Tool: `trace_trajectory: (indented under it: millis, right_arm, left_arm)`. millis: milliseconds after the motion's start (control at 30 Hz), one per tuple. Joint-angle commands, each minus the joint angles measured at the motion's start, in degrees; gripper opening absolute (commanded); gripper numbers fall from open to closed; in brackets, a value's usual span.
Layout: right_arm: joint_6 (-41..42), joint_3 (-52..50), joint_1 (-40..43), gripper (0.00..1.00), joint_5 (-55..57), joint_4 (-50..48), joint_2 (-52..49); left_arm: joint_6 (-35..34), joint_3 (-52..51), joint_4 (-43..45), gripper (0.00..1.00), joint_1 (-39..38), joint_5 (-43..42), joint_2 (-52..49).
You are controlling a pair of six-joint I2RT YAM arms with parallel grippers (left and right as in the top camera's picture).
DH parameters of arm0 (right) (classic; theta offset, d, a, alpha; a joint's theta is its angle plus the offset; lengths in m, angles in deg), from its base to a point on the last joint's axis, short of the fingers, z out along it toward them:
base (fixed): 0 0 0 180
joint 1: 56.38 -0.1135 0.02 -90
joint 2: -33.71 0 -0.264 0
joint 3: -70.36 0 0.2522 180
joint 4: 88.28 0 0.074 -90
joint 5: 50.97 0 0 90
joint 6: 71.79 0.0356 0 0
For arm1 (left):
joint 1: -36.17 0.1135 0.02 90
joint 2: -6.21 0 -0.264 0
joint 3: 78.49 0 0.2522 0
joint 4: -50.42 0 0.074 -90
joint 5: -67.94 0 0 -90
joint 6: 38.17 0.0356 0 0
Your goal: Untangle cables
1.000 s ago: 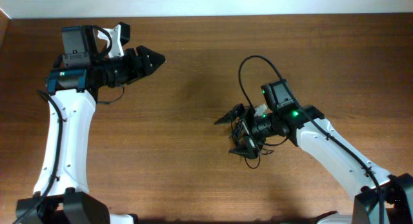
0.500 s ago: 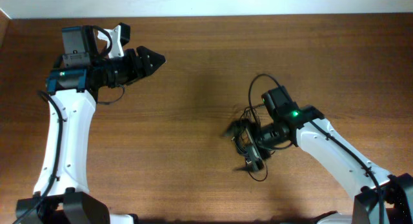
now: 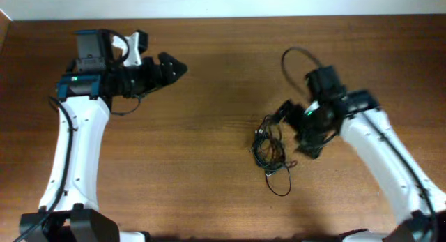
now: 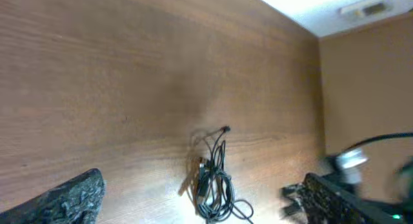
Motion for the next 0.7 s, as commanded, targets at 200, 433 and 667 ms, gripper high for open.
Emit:
trace_trajectory:
  millis: [200, 433, 667]
  right_arm:
    - [-22.03, 10.16, 4.17, 0.99, 12.50, 9.53, 1.81]
    - [-22.01, 10.16, 14.56, 0.98, 12.61, 9.75, 1.81]
    - [-22.03, 10.16, 23.30, 0.99, 11.85, 9.99, 1.81]
  left_arm:
    - [-0.35, 0.24, -3.89, 0.98, -19.74, 23.65, 0.76]
    - [-19.50, -2.12, -8.35, 0.96, -29.20, 30.38, -2.71]
    - [-33.77, -9.20, -3.32, 0.80, -40.54, 30.42, -7.34]
